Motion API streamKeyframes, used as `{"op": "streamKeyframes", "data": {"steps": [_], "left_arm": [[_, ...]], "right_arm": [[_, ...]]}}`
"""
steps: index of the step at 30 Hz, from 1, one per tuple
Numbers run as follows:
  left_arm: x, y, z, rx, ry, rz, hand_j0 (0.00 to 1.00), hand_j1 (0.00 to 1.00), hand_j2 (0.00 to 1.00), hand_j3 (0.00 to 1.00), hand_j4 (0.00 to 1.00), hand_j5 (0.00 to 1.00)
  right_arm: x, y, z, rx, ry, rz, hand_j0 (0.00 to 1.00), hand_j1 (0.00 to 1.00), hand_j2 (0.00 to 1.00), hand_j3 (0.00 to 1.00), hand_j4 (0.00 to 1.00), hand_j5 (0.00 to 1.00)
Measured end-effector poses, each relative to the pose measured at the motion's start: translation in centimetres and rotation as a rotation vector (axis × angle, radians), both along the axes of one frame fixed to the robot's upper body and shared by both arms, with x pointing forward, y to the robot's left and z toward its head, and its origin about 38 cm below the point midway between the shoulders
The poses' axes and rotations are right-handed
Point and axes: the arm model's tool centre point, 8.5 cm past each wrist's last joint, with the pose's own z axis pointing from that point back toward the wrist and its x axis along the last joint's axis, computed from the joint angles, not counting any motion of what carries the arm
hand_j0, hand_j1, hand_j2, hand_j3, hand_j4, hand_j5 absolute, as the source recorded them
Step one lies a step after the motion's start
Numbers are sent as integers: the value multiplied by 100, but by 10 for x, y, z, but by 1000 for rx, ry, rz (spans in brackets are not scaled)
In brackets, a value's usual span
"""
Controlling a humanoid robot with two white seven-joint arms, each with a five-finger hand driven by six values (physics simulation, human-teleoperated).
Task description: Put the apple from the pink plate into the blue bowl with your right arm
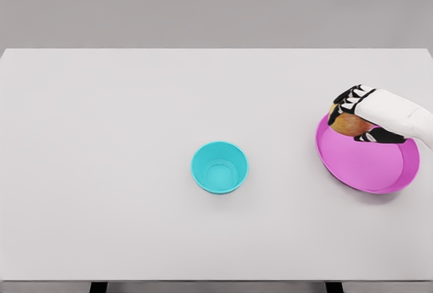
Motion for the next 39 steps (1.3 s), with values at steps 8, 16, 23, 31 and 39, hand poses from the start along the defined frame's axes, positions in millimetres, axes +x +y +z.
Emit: {"op": "streamKeyframes", "data": {"steps": [8, 16, 23, 31, 39], "left_arm": [[0, 0, 0, 0, -1, 1, 100, 100, 100, 100, 100, 100], [1, 0, 0, 0, -2, 2, 100, 100, 100, 100, 100, 100], [1, 0, 0, 0, -2, 3, 100, 100, 100, 100, 100, 100], [1, 0, 0, -1, -3, 6, 100, 100, 100, 100, 100, 100], [2, 0, 0, 0, -7, 8, 100, 100, 100, 100, 100, 100]], "right_arm": [[0, 19, 1, 40, -38, 62, 55, 55, 55, 55, 55, 55], [2, 35, 2, 85, -65, 98, 55, 55, 55, 55, 55, 55], [11, 69, 7, 123, -85, 173, 55, 55, 55, 55, 55, 55], [13, 98, 3, 143, -74, 243, 55, 55, 55, 55, 55, 55], [9, 136, -7, 174, -47, 330, 55, 55, 55, 55, 55, 55]]}}
